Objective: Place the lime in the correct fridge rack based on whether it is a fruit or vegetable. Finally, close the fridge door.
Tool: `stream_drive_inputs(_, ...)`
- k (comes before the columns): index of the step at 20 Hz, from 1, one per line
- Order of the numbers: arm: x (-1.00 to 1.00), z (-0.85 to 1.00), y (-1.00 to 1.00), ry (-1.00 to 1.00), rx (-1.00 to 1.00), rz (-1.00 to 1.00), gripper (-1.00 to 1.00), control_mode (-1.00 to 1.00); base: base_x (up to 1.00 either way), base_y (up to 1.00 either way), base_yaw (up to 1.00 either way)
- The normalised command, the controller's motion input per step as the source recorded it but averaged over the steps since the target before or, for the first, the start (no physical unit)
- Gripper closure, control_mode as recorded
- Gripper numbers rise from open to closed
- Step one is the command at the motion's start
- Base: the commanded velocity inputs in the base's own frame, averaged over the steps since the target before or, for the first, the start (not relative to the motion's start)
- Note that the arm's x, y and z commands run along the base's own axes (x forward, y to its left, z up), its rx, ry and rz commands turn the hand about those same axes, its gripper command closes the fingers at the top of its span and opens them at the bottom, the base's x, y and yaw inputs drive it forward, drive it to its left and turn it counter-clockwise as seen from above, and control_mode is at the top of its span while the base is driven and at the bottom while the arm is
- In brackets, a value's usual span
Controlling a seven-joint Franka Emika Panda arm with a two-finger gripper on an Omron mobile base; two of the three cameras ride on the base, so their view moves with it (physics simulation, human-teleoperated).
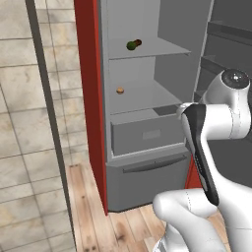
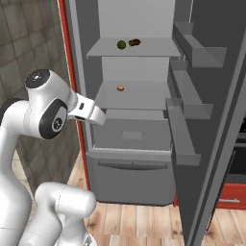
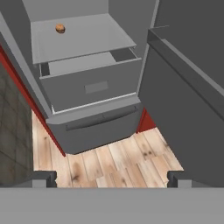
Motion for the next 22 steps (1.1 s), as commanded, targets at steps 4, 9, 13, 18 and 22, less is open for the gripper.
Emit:
stream_drive_inputs(4, -0.33, 0.00, -0.04, 0.00, 0.00, -0.01, -1.00, -1.00, 0.00, 0.00, 0.00)
stream_drive_inputs(9, -0.95, -0.04, -0.60, -0.05, 0.03, -0.10, -1.00, -1.00, 0.00, 0.00, 0.00)
stream_drive_inputs(13, -1.00, -0.07, -0.65, -0.07, 0.04, -0.12, -1.00, -1.00, 0.00, 0.00, 0.00)
stream_drive_inputs(18, -1.00, -0.02, -0.68, -0.04, 0.05, -0.13, -1.00, -1.00, 0.00, 0.00, 0.00)
stream_drive_inputs(22, -0.98, 0.00, -0.73, -0.02, 0.05, -0.13, -1.00, -1.00, 0.00, 0.00, 0.00)
